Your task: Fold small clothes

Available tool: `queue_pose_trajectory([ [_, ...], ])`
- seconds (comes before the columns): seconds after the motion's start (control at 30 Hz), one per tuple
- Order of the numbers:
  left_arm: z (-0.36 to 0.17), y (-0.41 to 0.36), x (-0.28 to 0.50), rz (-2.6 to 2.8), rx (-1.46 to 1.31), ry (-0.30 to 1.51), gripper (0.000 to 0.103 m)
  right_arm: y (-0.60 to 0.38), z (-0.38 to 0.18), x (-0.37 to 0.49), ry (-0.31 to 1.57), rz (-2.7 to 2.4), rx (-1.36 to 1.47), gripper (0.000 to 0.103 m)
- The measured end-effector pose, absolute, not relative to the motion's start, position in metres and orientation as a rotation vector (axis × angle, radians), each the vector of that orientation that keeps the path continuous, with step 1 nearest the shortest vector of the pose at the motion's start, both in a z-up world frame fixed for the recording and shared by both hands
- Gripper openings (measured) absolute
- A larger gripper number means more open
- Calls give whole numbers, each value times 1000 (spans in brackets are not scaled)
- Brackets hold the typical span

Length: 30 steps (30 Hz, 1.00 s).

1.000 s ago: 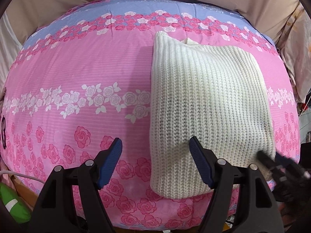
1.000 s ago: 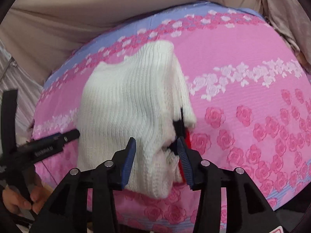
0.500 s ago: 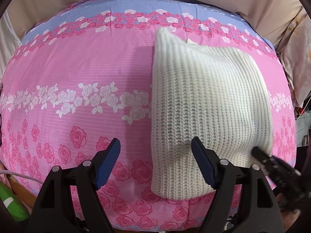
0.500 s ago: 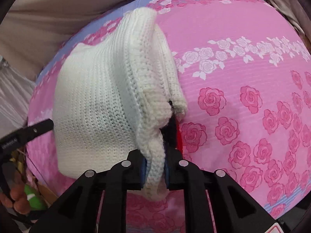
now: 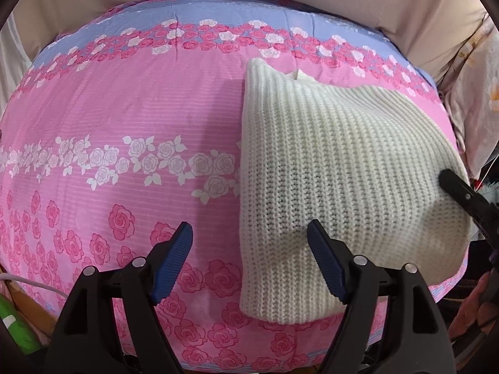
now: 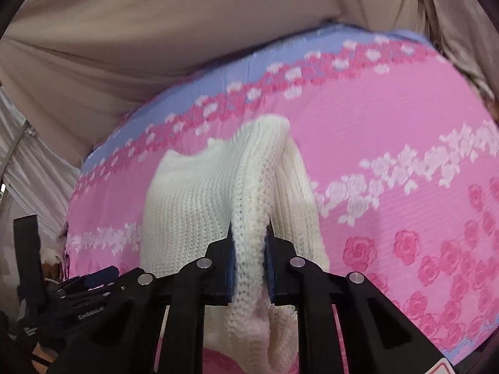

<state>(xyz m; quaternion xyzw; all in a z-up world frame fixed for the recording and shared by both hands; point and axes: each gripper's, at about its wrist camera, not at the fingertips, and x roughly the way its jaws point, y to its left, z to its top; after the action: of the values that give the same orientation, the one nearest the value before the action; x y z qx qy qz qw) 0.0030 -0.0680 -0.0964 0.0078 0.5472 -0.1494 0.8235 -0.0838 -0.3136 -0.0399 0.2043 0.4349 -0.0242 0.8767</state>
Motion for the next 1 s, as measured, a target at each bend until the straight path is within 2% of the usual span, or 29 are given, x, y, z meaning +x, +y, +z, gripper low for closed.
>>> queue_pose_trajectory([
  [0.07,-100,-71,4,-329,6,1173,76,-313,-43,-87,916,-64,362,15],
  [0.17,-107,-77,7,-362,-37,1207,76,-321,-95,-78,1092,-83,357,19],
  [0.23,-110,-78,7,-385,-70,1211,80,-326,-93,-88,1066,-90,444,27],
  [0.27,-111,-78,8,-388,-82,1207,81,-326,-84,-95,1035,-103,465,33],
  [0.3,-113,-79,10,-400,-96,1204,81,-325,-79,-100,1023,-118,464,51],
  [0.33,-116,-81,11,-411,-105,1205,82,-324,-78,-104,1019,-122,465,65],
  [0.5,-134,-96,20,-431,-83,1229,89,-327,-125,-105,1125,-56,598,66],
  [0.6,-141,-103,26,-430,-80,1239,92,-335,-145,-103,1116,-39,765,75],
  [0.67,-143,-104,29,-427,-84,1252,92,-334,-144,-98,1114,-33,754,75],
  [0.73,-142,-104,30,-435,-88,1265,86,-332,-143,-92,1119,-26,742,72],
  [0.77,-140,-103,31,-443,-101,1272,82,-331,-144,-91,1121,-19,753,67],
  [0.83,-134,-98,30,-457,-132,1280,61,-330,-144,-88,1109,6,805,41],
  [0.93,-118,-88,29,-497,-174,1273,42,-325,-132,-86,1083,3,798,29],
  [1.0,-104,-82,28,-516,-193,1255,38,-323,-118,-89,1049,14,800,27],
])
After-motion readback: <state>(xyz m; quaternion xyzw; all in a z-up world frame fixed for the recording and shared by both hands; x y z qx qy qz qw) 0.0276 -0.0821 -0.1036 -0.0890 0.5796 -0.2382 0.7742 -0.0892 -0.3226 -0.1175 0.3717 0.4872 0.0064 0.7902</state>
